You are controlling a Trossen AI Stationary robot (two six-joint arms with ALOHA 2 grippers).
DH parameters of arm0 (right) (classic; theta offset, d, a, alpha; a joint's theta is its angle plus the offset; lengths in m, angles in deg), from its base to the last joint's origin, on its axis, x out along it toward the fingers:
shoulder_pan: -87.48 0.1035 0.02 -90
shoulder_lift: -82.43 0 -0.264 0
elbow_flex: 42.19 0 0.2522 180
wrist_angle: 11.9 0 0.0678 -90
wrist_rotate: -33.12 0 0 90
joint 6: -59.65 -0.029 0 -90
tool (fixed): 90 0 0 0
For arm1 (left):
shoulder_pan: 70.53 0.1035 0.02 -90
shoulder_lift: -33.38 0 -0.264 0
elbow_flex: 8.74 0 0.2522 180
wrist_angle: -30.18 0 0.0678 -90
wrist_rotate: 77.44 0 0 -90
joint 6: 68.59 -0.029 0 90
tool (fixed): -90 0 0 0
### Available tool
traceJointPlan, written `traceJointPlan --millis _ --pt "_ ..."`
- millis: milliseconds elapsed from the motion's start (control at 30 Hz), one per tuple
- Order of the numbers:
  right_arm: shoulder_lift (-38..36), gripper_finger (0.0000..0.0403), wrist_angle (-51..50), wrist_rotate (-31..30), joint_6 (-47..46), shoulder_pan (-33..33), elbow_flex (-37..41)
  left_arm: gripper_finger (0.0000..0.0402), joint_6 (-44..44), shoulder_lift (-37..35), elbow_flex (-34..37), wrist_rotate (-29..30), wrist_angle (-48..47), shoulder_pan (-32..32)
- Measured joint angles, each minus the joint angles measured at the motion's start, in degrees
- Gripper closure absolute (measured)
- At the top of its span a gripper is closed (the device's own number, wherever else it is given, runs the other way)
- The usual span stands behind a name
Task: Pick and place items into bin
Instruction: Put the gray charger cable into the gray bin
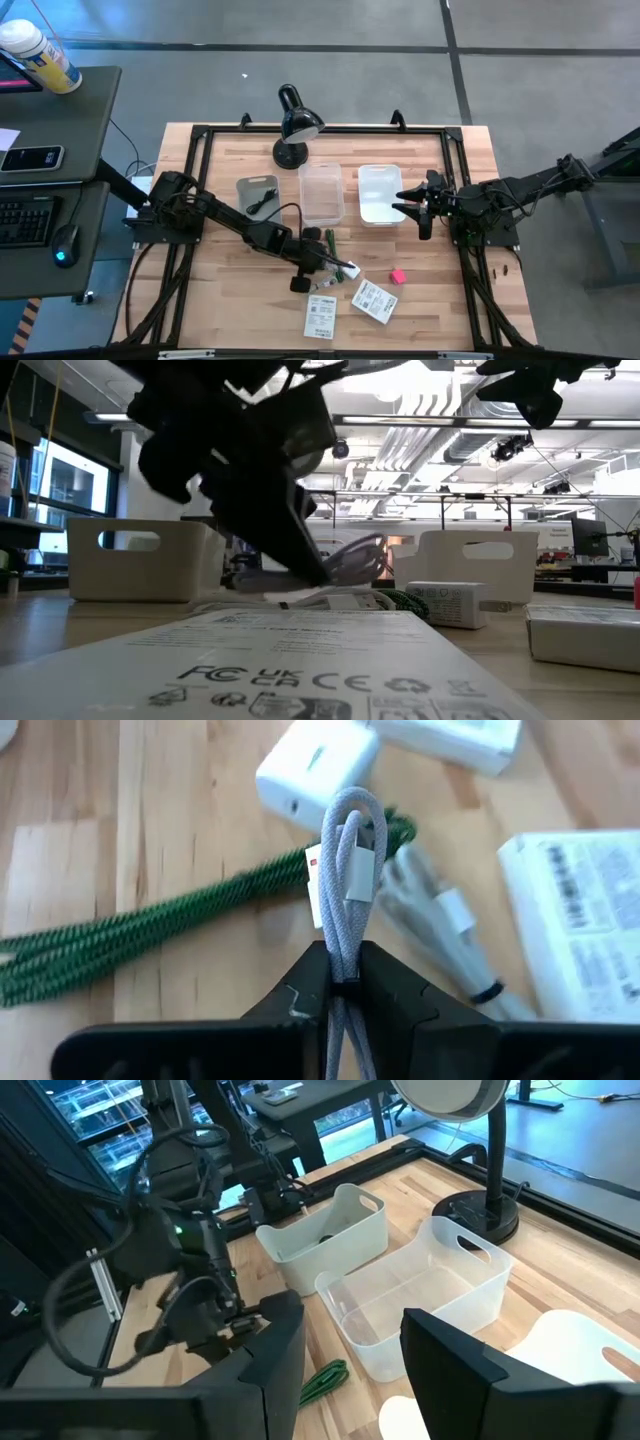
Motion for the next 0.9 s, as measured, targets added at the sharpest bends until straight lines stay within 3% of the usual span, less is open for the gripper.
traceJointPlan --millis 367,600,900 --pt "0.00 0.0247 -0.07 0.00 0.06 0.00 0.00 0.0375 0.55 -0.31 -9.29 -1.33 -2.37 1.25" --pt "0.00 0.0247 -0.18 0.95 0.02 0.00 0.00 0.0382 1.62 -0.33 -18.66 -0.67 -18.82 2.71" --pt "-0.01 0.0247 -1.21 1.08 0.13 0.00 0.00 0.0383 0.23 -0.33 -29.15 4.95 -36.85 3.04"
